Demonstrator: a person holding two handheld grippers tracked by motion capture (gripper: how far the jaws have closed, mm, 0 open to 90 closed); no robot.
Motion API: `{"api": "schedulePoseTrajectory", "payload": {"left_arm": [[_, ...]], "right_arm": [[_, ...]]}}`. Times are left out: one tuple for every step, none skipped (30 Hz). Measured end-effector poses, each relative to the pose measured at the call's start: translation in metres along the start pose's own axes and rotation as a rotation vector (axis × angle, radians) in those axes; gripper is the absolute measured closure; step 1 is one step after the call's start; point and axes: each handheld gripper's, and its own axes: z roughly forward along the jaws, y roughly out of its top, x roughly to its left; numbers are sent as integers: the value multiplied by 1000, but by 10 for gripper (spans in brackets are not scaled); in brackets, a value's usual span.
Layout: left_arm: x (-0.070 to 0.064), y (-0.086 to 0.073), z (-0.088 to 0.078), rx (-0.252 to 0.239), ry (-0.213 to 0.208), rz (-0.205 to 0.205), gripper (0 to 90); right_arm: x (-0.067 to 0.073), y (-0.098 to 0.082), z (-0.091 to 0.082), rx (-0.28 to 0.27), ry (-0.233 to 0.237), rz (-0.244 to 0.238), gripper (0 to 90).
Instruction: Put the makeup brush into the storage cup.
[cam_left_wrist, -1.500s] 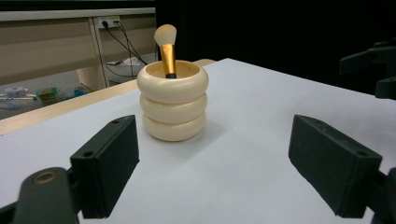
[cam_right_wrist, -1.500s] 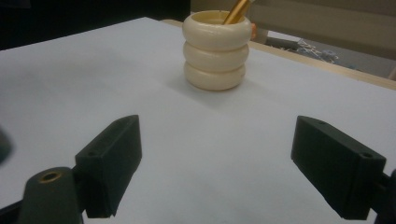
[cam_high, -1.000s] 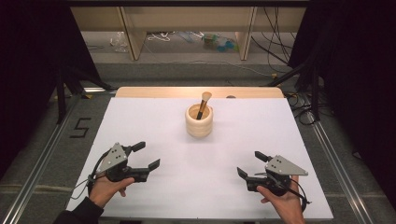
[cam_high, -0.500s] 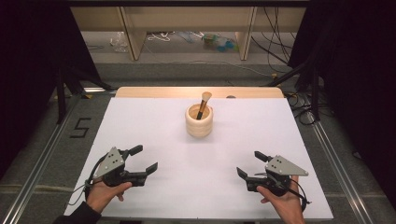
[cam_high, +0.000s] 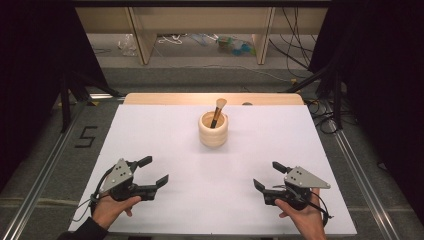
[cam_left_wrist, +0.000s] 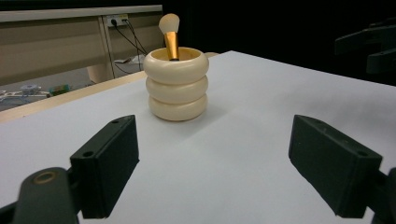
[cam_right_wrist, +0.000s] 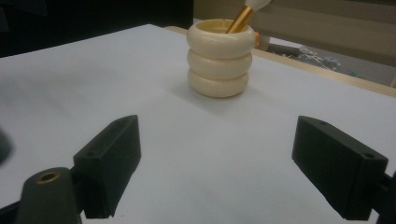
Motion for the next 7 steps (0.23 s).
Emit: {"api": "schedulePoseTrajectory", "payload": {"left_arm": [[0,0,0,0,1,-1,160],[0,0,0,0,0,-1,160],[0,0,0,0,0,-1,160],[0,0,0,0,0,0,160],[0,0,0,0,0,0,160],[0,0,0,1,-1,0,160],[0,0,0,0,-1,-1,160]], "right_arm": [[0,0,0,-1,-1,0,164],[-1,0,0,-11,-7,-15,164],[0,0,0,0,0,0,164],[0,0,0,-1,1,2,164],[0,0,0,-4,0,2,164],[-1,0,0,-12,-6,-13,164],[-1,0,0,-12,-6,-15,164]]}}
